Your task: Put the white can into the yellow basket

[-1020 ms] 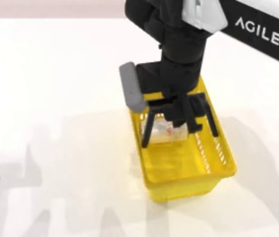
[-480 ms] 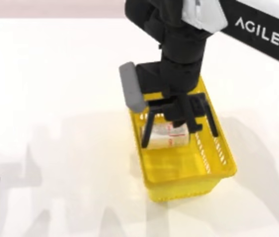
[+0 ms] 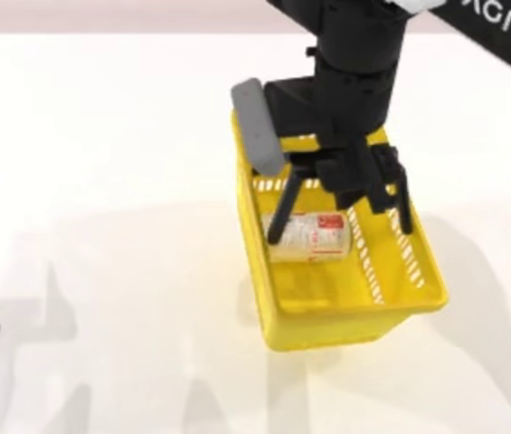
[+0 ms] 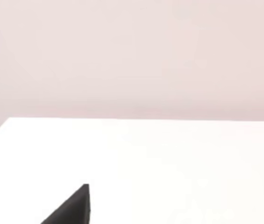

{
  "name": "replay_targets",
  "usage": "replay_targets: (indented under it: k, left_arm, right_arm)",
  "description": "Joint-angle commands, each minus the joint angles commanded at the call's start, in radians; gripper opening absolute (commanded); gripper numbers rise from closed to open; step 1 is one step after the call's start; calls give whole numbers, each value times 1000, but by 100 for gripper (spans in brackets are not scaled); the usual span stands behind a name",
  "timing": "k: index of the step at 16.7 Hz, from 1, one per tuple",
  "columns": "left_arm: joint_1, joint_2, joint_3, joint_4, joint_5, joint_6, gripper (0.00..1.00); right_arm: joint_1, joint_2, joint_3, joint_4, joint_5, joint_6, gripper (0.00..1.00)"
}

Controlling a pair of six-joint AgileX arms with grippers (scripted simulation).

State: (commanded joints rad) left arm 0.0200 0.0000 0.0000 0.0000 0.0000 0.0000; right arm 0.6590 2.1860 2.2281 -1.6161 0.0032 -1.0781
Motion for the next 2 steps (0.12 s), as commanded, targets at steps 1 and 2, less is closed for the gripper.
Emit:
replay_targets:
  k: [1, 2]
  left_arm:
    - [0, 0, 0, 0, 0, 0, 100]
    - [0, 0, 0, 0, 0, 0, 100]
  right_arm:
    - [-3, -2, 14, -15, 0, -3, 0]
    - [-4, -3, 18, -19, 0, -4, 0]
